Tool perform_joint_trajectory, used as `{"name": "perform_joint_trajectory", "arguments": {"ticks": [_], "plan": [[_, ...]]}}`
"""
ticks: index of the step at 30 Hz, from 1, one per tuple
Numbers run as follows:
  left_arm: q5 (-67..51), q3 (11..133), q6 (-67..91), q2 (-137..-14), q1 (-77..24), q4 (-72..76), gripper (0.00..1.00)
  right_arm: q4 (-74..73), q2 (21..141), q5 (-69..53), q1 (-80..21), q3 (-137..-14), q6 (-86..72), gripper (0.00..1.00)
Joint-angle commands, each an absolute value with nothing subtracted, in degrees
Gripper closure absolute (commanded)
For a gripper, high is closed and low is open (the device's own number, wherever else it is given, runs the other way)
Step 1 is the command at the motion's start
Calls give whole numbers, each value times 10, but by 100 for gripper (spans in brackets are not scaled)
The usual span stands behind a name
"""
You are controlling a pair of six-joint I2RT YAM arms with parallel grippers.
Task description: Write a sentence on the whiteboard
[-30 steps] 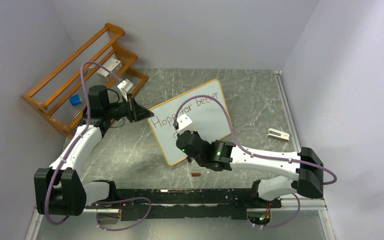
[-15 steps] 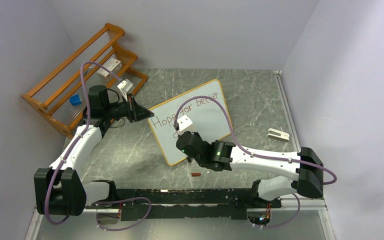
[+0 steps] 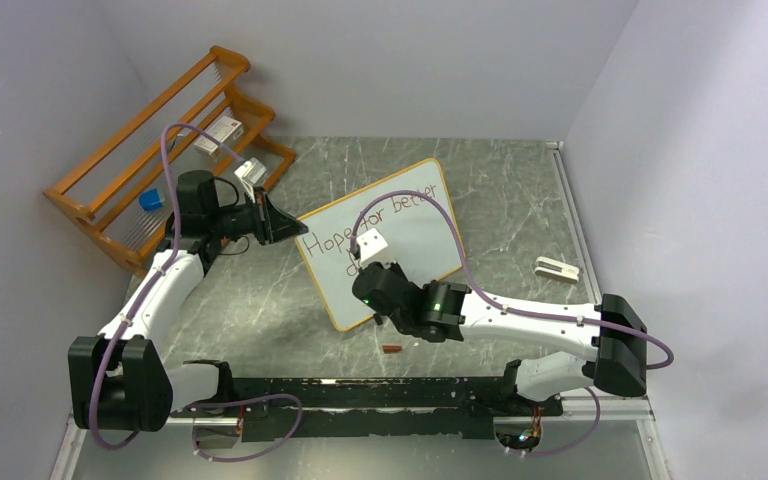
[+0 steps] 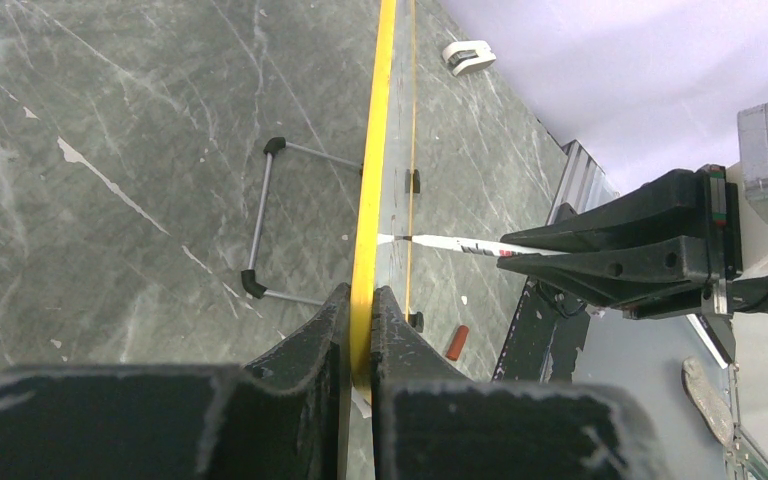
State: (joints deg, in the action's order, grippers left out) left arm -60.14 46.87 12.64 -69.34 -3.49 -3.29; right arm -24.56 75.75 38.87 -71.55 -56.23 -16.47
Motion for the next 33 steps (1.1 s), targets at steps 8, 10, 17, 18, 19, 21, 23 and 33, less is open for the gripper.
{"name": "perform_joint_trajectory", "arguments": {"ticks": [8,10,17,18,19,21,23,33], "plan": [[-553,452,87,-716,-46,-85,95,-196,752,421,-706,-563,-158,100],[-553,452,88,-716,-46,-85,95,-192,753,423,-706,-565,-156,100],[-552,453,87,-717,-46,-86,95,-181,752,421,-704,-566,-152,100],[-552,453,88,-717,-46,-86,95,-180,752,420,-704,-565,-152,100],[-552,453,87,-717,-46,-86,95,-183,752,419,-704,-565,-152,100],[-552,453,87,-717,-47,-87,95,-185,753,415,-704,-565,-153,100],[-551,453,86,-716,-46,-88,95,-191,753,411,-704,-564,-156,100],[-550,453,87,-716,-47,-87,95,-214,753,397,-704,-552,-178,100]]}}
